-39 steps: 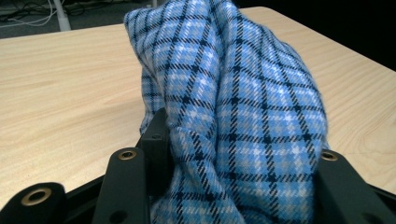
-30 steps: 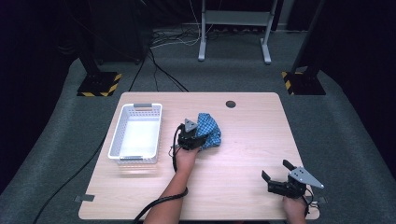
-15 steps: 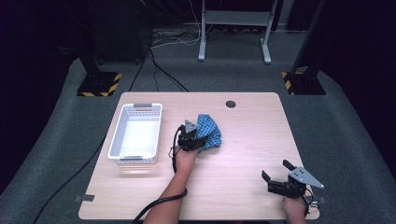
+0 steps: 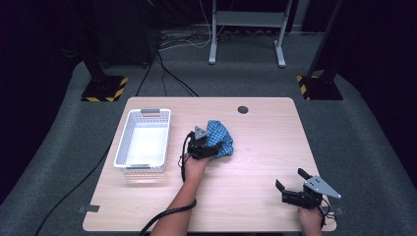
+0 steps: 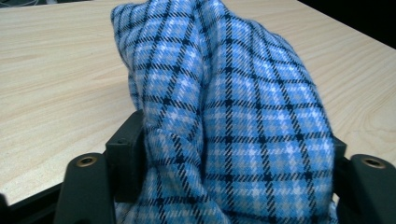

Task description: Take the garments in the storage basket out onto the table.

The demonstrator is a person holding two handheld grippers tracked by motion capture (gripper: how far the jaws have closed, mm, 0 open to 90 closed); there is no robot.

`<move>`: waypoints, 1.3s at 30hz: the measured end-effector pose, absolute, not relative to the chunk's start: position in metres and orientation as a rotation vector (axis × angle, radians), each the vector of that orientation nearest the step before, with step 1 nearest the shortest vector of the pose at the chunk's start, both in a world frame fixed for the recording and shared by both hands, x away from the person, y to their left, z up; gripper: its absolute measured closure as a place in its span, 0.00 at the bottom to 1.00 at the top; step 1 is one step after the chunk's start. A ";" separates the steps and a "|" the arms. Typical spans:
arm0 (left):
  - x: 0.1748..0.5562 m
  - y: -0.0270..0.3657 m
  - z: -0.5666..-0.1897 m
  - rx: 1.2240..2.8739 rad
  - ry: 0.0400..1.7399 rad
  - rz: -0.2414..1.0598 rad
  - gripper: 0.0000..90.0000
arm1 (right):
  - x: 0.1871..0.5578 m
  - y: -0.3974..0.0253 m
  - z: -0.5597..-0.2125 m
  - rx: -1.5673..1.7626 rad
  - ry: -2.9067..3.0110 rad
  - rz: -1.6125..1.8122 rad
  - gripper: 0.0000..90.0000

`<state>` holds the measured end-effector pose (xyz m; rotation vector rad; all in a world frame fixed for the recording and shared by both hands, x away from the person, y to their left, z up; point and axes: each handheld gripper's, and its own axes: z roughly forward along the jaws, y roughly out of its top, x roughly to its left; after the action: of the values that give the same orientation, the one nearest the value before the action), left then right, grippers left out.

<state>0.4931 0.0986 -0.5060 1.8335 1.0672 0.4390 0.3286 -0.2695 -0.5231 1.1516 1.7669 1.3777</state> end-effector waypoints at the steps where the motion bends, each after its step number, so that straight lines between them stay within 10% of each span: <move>1: 0.493 0.099 -0.506 1.834 1.069 0.440 0.29 | 0.329 -0.270 -0.523 1.150 1.766 1.378 0.00; 39: 0.489 0.106 -0.497 1.838 1.114 0.488 0.11 | 0.328 -0.269 -0.523 1.148 1.763 1.373 0.00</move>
<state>0.4891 0.1060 -0.4972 1.8377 1.1144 0.4879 0.3280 -0.2690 -0.5231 1.1478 1.7633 1.3727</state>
